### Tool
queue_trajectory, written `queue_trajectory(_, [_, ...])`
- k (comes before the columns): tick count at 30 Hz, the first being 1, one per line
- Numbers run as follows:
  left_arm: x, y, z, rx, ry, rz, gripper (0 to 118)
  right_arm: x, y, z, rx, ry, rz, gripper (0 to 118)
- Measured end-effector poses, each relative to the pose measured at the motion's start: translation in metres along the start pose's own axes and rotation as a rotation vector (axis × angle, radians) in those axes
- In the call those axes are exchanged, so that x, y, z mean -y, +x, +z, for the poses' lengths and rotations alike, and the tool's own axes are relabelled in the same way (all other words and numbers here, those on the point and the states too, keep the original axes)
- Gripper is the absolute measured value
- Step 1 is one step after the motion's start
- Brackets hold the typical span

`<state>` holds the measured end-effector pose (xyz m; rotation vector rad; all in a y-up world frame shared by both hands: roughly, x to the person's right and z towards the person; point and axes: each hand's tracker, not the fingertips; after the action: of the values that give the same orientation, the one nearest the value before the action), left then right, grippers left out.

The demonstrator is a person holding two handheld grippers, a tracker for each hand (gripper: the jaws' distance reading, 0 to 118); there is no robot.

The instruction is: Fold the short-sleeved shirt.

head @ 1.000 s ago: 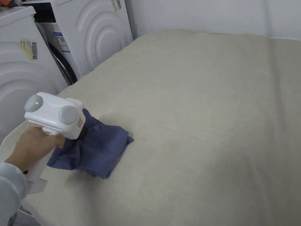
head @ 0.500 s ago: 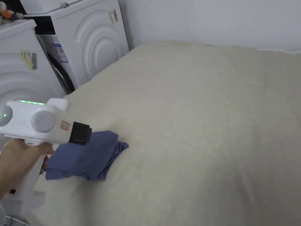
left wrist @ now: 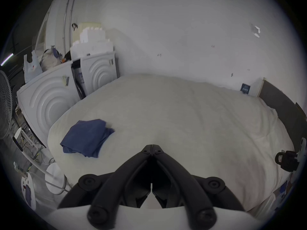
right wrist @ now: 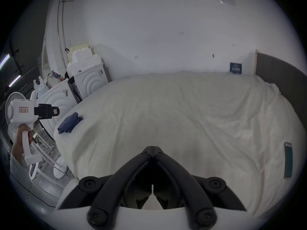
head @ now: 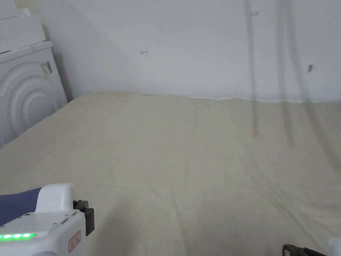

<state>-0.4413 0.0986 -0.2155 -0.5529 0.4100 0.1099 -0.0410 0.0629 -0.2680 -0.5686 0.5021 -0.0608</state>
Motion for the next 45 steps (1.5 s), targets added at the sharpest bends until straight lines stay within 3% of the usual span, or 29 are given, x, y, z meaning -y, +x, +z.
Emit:
queue_trajectory(4, [-0.013,0.052,0.042,0.023,0.062,-0.047,0,-0.01,0.012,0.031,0.037,0.089,0.008,0])
queue_trajectory(8, [-0.02,0.093,0.082,0.042,0.181,-0.082,0,-0.021,0.025,0.063,0.086,0.215,-0.065,0])
queue_trajectory(11, [-0.023,0.12,0.108,0.066,0.219,-0.077,0,-0.027,0.031,0.081,0.145,0.292,-0.068,0])
queue_trajectory(16, [-0.022,0.143,0.129,0.12,0.214,-0.077,0,-0.038,0.04,0.108,0.134,0.356,-0.136,0])
queue_trajectory(19, [-0.022,0.152,0.154,0.118,0.281,-0.087,0,-0.043,0.032,0.122,0.212,0.38,-0.025,0])
queue_trajectory(23, [-0.018,0.157,0.184,0.108,0.343,-0.09,0,-0.047,0.013,0.157,0.202,0.464,0.022,0])
queue_trajectory(26, [-0.013,0.15,0.205,0.203,0.387,-0.068,9,-0.05,0.002,0.18,0.213,0.514,0.092,0])
queue_trajectory(29, [-0.015,0.145,0.215,0.219,0.352,-0.077,28,-0.049,-0.006,0.202,0.243,0.571,0.116,1])
queue_trajectory(31, [-0.013,0.142,0.221,0.24,0.363,-0.06,74,-0.049,-0.009,0.212,0.234,0.584,0.097,17])
queue_trajectory(32, [-0.014,0.143,0.224,0.239,0.362,-0.062,98,-0.049,-0.009,0.217,0.222,0.586,0.09,38])
queue_trajectory(33, [-0.015,0.145,0.227,0.238,0.358,-0.061,118,-0.05,-0.008,0.221,0.206,0.575,0.086,79])
queue_trajectory(34, [-0.015,0.146,0.229,0.235,0.357,-0.067,118,-0.05,-0.008,0.223,0.206,0.569,0.084,106])
queue_trajectory(35, [-0.014,0.148,0.235,0.226,0.374,-0.098,118,-0.047,-0.009,0.224,0.215,0.573,0.083,118])
queue_trajectory(38, [-0.01,0.155,0.255,0.275,0.497,-0.178,118,-0.042,-0.013,0.233,0.251,0.629,0.087,118])
queue_trajectory(45, [-0.01,0.164,0.27,0.303,0.457,-0.118,118,-0.046,-0.009,0.24,0.245,0.614,0.056,118])
